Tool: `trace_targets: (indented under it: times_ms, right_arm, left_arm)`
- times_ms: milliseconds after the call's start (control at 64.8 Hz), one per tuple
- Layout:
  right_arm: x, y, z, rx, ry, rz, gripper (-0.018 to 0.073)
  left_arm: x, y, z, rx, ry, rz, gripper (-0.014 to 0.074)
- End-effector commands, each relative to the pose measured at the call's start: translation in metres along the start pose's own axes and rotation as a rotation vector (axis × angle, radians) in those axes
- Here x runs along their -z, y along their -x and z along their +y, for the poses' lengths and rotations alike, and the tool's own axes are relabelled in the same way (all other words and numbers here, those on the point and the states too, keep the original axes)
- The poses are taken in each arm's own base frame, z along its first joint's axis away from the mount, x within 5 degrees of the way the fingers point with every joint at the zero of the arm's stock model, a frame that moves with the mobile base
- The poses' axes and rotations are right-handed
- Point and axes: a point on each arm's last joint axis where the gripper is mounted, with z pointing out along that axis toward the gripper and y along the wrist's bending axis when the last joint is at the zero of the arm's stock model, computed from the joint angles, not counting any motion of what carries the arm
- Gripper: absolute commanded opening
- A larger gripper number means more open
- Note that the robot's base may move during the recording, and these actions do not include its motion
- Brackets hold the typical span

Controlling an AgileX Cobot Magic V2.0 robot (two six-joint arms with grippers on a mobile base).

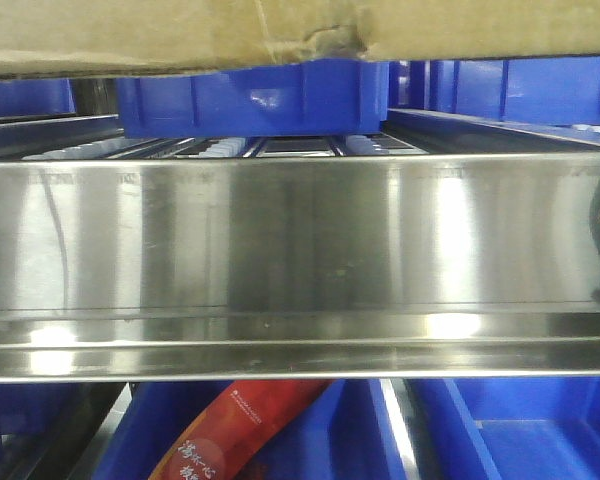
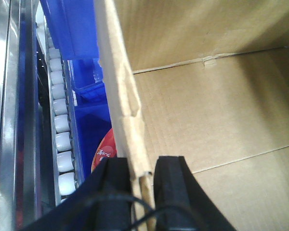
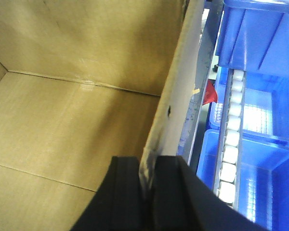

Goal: Grab carton from right shelf to conveyor
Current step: 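Lift the carton off the shelf with both grippers, then hold the carton with both grippers while driving toward the conveyor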

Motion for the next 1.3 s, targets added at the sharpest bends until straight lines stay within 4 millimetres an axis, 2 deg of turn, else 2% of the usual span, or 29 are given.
trace_targets:
  times_ms: [0, 1282]
  right_arm:
    - [0.0056, 0.0054, -0.0043, 0.031, -0.039, -0.073, -0.0068]
    - [0.0056, 0.0054, -0.0043, 0.031, -0.039, -0.073, -0.0068]
  left_arm:
    - [0.0095, 0.0012, -0.0013, -0.002, -0.023, -0.042, -0.0006]
    - [0.0095, 0.0012, -0.0013, -0.002, -0.023, -0.042, -0.0006]
